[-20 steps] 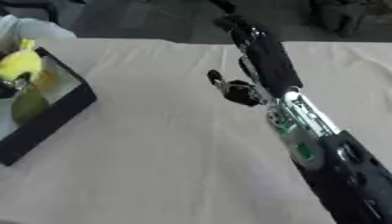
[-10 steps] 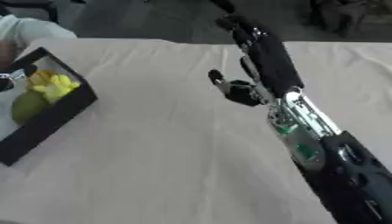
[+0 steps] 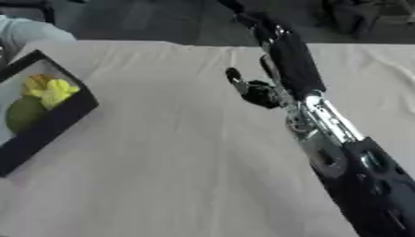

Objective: Pick up the objects with one hand, pass them to the other hand, and then place them into the box on the other side of the table.

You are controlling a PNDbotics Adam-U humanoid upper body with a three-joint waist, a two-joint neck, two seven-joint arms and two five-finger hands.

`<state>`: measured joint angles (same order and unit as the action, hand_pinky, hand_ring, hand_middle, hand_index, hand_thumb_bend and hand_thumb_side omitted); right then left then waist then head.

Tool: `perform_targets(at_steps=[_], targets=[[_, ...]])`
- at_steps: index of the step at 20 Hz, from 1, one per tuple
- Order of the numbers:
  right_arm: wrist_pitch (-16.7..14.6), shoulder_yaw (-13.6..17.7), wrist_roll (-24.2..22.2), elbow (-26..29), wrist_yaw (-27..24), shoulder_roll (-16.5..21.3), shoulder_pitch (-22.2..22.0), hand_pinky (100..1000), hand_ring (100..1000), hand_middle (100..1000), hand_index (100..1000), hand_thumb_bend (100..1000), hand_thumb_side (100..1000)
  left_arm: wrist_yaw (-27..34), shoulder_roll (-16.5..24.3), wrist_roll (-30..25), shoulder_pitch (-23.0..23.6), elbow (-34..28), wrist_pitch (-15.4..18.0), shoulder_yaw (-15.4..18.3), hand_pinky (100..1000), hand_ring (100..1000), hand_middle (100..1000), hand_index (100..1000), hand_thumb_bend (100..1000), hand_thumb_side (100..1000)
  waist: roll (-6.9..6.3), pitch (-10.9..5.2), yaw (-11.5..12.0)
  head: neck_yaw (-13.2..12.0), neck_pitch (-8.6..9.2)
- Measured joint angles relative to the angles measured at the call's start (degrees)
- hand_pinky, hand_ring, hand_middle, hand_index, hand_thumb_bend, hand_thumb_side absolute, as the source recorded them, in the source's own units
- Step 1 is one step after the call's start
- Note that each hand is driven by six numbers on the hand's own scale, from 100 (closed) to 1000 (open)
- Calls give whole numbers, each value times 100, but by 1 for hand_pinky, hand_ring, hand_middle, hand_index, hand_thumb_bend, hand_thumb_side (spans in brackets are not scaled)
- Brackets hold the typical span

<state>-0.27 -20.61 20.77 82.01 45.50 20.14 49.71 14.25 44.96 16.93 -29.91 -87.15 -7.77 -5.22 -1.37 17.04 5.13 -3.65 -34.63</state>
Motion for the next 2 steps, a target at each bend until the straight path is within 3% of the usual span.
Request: perform_targets(at_steps=[2], targets=[[151,177,72,32,-274,86,-60,774,829,822,885,100,100,638,-118,-120,137,-389,225,77,955,779,907,891,217,894,4,0,1,76,0]])
